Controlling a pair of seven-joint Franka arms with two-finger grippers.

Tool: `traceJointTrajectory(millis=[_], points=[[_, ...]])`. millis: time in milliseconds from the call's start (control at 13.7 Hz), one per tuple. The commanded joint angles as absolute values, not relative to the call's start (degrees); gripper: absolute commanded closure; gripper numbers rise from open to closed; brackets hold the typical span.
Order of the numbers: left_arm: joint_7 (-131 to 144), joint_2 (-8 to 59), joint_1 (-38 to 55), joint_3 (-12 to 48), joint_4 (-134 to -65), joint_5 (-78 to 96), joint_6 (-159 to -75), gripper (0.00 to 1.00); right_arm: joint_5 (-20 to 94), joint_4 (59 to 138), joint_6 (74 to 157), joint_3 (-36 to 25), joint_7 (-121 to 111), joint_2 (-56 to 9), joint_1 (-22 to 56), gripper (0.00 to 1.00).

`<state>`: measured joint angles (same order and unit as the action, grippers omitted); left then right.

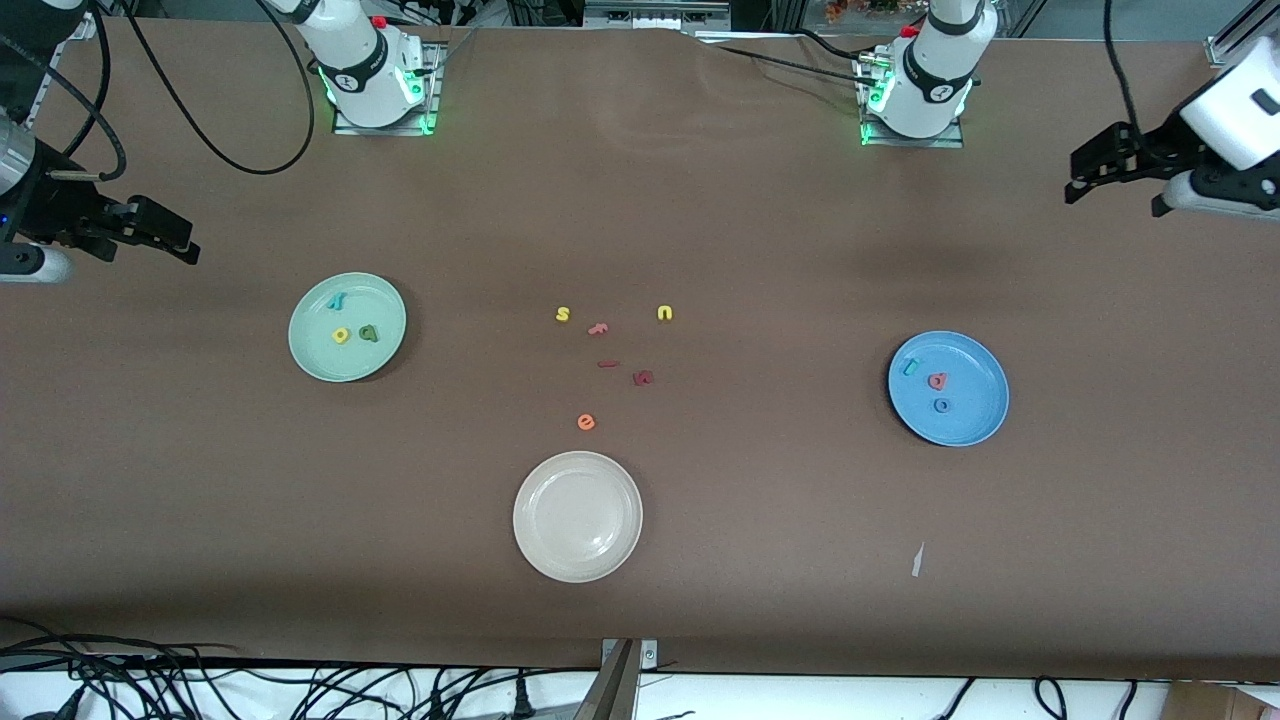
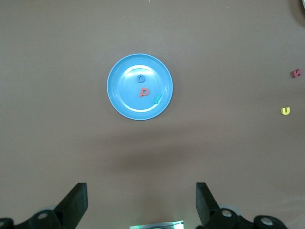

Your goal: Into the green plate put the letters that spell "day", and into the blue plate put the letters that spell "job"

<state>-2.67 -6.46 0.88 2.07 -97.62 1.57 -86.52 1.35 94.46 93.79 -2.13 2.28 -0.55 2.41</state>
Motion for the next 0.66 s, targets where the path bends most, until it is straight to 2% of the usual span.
traceJointTrajectory(millis=[0,585], points=[[-0.26,-2.21,1.58,2.11,-91.50,-0.53,-83.94,0.00,1.14,94.75,93.78,-1.93,1.93,-0.26,2.37,0.00],[-0.26,-1.05,2.11,1.76,-90.26,-0.26,-83.23,0.00,1.14,94.75,93.69,-1.93,1.76,-0.26,2.37,0.00]])
